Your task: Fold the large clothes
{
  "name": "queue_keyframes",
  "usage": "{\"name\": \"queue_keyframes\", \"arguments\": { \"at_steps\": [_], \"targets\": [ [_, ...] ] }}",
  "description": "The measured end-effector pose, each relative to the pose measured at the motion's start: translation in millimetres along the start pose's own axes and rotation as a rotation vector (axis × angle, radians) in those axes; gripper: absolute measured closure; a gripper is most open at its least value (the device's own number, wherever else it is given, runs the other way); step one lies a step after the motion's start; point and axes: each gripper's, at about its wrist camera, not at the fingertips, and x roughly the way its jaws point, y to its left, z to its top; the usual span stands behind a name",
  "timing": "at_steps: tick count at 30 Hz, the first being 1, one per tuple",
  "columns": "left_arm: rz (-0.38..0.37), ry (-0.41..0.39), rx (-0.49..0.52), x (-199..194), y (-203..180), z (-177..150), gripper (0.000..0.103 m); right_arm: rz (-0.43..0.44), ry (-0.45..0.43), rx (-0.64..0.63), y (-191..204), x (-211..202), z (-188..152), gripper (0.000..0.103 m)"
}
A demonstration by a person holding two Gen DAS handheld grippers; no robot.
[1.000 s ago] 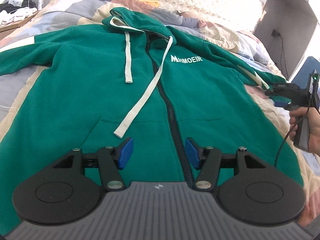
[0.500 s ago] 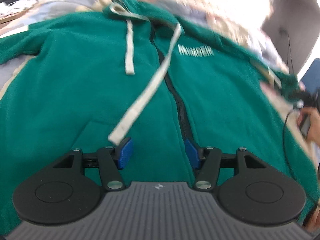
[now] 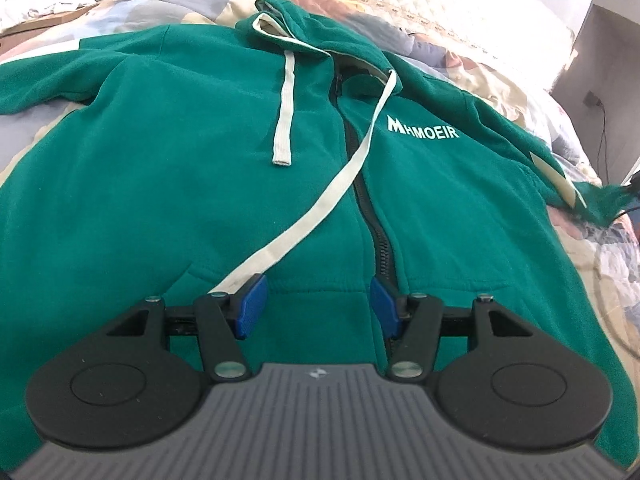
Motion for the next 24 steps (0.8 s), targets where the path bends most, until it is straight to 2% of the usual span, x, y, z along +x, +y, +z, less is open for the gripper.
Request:
{"name": "queue_keyframes", "arguments": {
  "at_steps": [3, 6, 9, 14, 18, 21, 24],
  "targets": [
    [0.008, -0.009, -0.003, -1, -1, 1, 0.04, -0.035, -0.026, 0.034, -14, -11, 18, 0.096],
    [0.01, -0.019, -0.014, -6, 1, 4, 0.04, -0.013, -0.05, 0.037, -21, -35, 38, 0.097],
    [0.01, -0.035, -0.045, -15, 7, 7, 0.04, 0.047, -0.085, 0.028, -17, -73, 64, 0.097],
    [-0.012, -0.033, -0.086, -30, 16, 9, 0.04, 0.167, -0.154, -0.041, 19, -162, 113, 0.097],
    [-0.028, -0.073, -0.086, -51, 19, 8, 0.04, 0.275, -0.218, -0.081, 60, -249, 149, 0.097],
    [-0.041, -0.112, -0.106, -68, 24, 8, 0.04, 0.342, -0.246, -0.113, 94, -314, 163, 0.098],
    [-0.076, -0.126, -0.143, -81, 33, 9, 0.04, 0.409, -0.253, -0.142, 129, -378, 162, 0.098]
  ]
}}
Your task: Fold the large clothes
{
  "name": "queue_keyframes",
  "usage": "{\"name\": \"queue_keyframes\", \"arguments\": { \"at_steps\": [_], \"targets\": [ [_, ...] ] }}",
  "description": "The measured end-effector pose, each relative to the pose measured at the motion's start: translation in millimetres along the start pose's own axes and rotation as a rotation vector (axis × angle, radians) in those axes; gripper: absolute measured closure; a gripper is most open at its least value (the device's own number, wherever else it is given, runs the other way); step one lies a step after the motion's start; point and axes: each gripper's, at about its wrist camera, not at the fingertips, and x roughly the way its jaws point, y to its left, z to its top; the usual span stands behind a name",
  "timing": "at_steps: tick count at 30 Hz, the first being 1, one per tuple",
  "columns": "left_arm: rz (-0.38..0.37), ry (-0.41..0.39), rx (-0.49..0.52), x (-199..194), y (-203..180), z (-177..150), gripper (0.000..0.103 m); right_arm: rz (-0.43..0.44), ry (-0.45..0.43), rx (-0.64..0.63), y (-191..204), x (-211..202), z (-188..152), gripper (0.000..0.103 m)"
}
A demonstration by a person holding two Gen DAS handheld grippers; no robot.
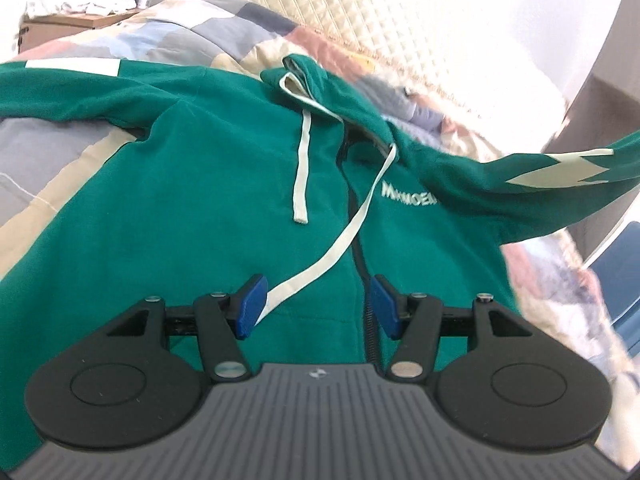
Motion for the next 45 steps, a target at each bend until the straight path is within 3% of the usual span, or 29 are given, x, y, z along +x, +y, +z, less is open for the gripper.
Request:
{"name": "queue_keyframes", "arguments": {
  "at_steps": [4, 8, 15, 20, 27, 29, 31, 33, 41, 45],
  "targets": [
    [-0.04, -0.002, -0.039, -14, 12, 3, 0.04, 0.113, 0.024, 0.019, 67, -55, -7, 0.1],
    [-0.077, 0.004, -0.067, -24, 23, 4, 0.04, 0.235, 0.072, 0.048, 120, -102, -48, 0.1],
    [-0.125, 0.055, -0.09, -26, 28, -3, 0.04, 0.391, 0.367, 0.065, 179, -138, -168, 0.1],
    [-0.167, 0.063, -0.045, -24, 17, -10, 0.04, 0.317, 0.491, 0.141, 145, -114, -218, 0.1],
    [-0.245, 0.149, -0.033, -6, 3, -27, 0.04, 0.166, 0.483, 0.219, 95, -91, -252, 0.094],
    [-0.266, 0.174, -0.032, 0, -3, -33, 0.04, 0.149, 0.48, 0.264, 84, -85, -261, 0.086],
    [-0.273, 0.193, -0.009, 3, -9, -38, 0.04, 0.142, 0.46, 0.315, 77, -84, -271, 0.059],
    [-0.263, 0.198, 0.016, 3, -15, -42, 0.04, 0.153, 0.452, 0.376, 69, -80, -280, 0.046],
    [-0.161, 0.188, 0.102, 20, -33, -46, 0.04, 0.138, 0.613, 0.501, 52, -40, -332, 0.046],
    [-0.077, 0.168, 0.165, 33, -39, -48, 0.04, 0.119, 0.677, 0.5, 51, -21, -354, 0.046]
  ]
}}
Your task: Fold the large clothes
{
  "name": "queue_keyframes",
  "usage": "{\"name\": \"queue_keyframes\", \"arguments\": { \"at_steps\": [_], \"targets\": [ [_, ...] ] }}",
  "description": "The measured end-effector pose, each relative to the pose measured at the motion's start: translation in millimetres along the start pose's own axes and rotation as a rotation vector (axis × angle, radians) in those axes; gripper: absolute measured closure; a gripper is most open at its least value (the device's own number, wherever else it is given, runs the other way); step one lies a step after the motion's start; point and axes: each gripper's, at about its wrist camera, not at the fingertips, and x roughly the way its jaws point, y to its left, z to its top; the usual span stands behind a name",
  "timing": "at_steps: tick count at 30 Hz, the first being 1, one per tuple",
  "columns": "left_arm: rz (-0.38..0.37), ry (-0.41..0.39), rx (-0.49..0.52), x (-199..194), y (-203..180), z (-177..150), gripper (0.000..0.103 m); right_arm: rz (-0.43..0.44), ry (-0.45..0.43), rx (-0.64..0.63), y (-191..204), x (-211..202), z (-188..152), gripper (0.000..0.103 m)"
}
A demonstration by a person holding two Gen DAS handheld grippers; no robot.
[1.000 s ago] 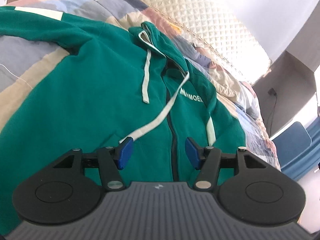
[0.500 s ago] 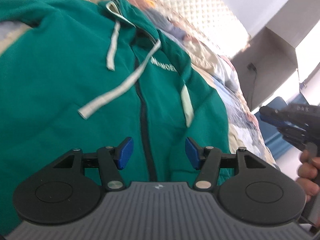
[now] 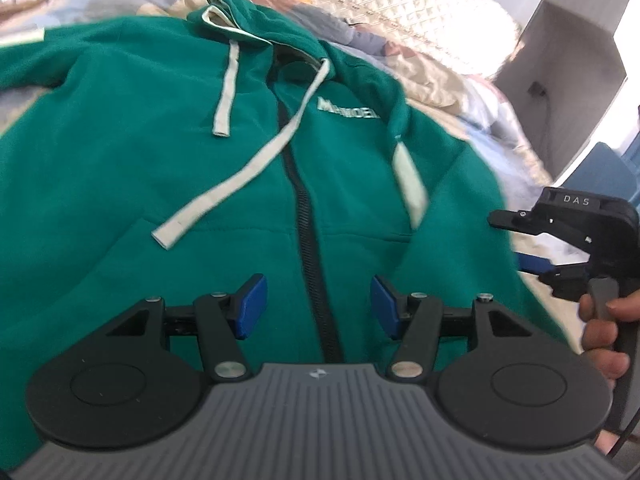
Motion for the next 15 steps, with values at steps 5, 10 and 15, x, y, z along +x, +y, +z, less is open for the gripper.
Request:
{"name": "queue_keyframes", "arguments": {
  "at_steps": [5, 10, 15],
  "targets": [
    [0.07, -0.002, 0.059, 11, -6, -1, 0.04, -0.008, 0.023, -0.025, 3, 19, 0, 0.046],
    [0.098, -0.001, 0.104, 19, -12, -3, 0.04, -0.011, 0.047, -0.037, 2, 26, -5, 0.05],
    [0.077, -0.008, 0.088, 17, -9, -2, 0.04, -0.004, 0.081, -0.003, -3, 25, -1, 0.09]
  ]
}}
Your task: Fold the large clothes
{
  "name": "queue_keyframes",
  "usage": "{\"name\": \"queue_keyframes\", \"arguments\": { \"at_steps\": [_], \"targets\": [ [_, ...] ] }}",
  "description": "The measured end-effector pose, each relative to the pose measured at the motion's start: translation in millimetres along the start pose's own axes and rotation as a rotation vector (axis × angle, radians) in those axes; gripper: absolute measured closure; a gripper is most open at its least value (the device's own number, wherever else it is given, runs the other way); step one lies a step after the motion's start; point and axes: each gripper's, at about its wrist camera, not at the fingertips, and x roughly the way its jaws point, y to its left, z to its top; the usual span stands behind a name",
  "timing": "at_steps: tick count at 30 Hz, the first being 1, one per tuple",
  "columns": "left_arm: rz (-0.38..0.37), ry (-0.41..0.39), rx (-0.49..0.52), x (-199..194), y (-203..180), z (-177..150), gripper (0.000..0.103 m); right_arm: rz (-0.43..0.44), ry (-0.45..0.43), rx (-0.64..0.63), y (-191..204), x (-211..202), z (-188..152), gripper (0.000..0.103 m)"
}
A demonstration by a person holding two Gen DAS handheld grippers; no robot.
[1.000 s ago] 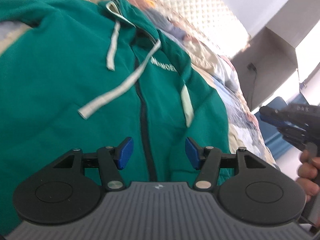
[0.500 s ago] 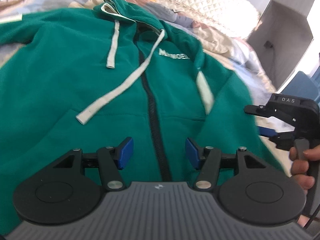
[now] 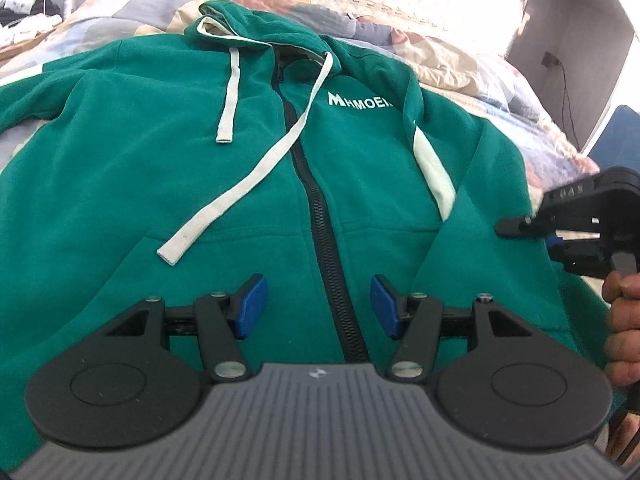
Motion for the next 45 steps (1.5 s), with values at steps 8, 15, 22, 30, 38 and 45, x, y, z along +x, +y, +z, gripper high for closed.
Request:
{"name": "queue_keyframes", "arguments": {
  "at_steps": [8, 15, 22, 30, 38, 45],
  "targets": [
    [-0.131, -0.01, -0.084, 10, 7, 39, 0.04, 0.045, -0.153, 0.071, -10, -43, 14, 0.092],
    [-0.266, 0.024, -0.101, 85, -30, 112, 0.041, 0.087, -0.143, 0.111, -23, -28, 15, 0.092],
    [-0.193, 0.099, 0.062, 189, -90, 157, 0.041, 0.154, -0.134, 0.098, -27, -9, 19, 0.092],
    [-0.128, 0.19, 0.129, 229, -115, 185, 0.097, 0.304, -0.078, 0.21, -36, 4, 19, 0.092],
    [-0.04, 0.095, 0.326, 183, -155, 270, 0.1, 0.593, -0.011, 0.361, -37, 10, 12, 0.092],
    [0.117, 0.055, 0.323, 201, -150, 310, 0.1, 0.576, 0.095, 0.268, -11, 31, -1, 0.09]
  ]
}}
